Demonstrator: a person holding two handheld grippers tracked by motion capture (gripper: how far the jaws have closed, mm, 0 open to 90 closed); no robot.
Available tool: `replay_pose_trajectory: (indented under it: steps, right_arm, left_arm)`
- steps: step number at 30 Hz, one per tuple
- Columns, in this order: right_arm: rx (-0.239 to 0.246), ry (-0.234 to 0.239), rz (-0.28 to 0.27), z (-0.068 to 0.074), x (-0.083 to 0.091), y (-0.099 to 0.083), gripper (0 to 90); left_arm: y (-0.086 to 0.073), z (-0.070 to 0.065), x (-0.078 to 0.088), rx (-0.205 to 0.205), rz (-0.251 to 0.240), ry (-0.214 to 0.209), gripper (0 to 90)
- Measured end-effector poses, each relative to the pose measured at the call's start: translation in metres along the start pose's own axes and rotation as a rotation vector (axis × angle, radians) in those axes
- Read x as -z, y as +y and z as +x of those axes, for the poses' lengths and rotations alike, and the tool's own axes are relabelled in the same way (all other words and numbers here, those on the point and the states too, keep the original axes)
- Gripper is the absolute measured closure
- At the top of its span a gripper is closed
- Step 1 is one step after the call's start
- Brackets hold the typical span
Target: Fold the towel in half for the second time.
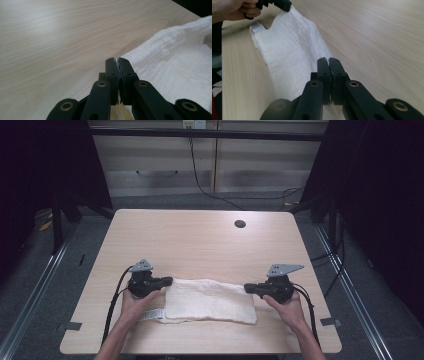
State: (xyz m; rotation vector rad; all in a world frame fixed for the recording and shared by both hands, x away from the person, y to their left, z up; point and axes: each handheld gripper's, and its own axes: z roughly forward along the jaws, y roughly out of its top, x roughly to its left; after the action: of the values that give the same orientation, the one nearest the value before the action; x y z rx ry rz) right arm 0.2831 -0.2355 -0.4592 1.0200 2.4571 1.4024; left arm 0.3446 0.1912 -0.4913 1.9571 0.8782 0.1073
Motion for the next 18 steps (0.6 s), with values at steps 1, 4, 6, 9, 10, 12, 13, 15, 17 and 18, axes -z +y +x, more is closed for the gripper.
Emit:
replay_pose_trajectory:
  steps: [1,4,6,9,10,12,13,15,17,18]
  right_arm:
    - [0.003,0.001,0.003,0.002,0.001,-0.002,88.2]
    - [0.005,0.016,0.001,0.01,0.002,-0.008,88.2]
    - [0.006,0.024,0.006,0.016,0.003,-0.013,88.2]
    - [0.015,0.041,0.021,0.024,0.002,-0.022,88.2]
    - [0.014,0.048,0.027,0.027,0.002,-0.024,88.2]
    - [0.025,0.033,0.022,0.031,0.003,-0.026,88.2]
    - [0.025,0.033,0.022,0.031,0.003,-0.026,88.2]
    - [0.035,0.03,0.026,0.039,0.007,-0.031,88.2]
    - [0.031,0.041,0.028,0.042,0.008,-0.035,88.2]
    - [0.031,0.04,0.037,0.044,0.008,-0.037,88.2]
  left_arm:
    - [0.0,0.0,0.0,0.0,0.0,0.0,87.5]
    - [0.0,0.0,0.0,0.002,-0.002,0.008,87.5]
    - [-0.001,0.0,0.0,0.005,-0.004,0.012,87.6]
    - [-0.001,0.0,0.001,0.012,-0.01,0.01,87.5]
    - [-0.001,0.0,0.001,0.011,-0.012,0.012,87.6]
    - [-0.001,-0.001,0.001,0.011,-0.011,0.011,87.7]
    - [-0.001,-0.001,0.001,0.011,-0.011,0.011,87.8]
    - [-0.001,-0.002,0.001,0.015,-0.02,0.011,87.8]
    - [0.0,-0.003,0.002,0.009,-0.018,0.009,87.8]
    - [0.0,-0.004,0.001,0.009,-0.02,0.007,87.8]
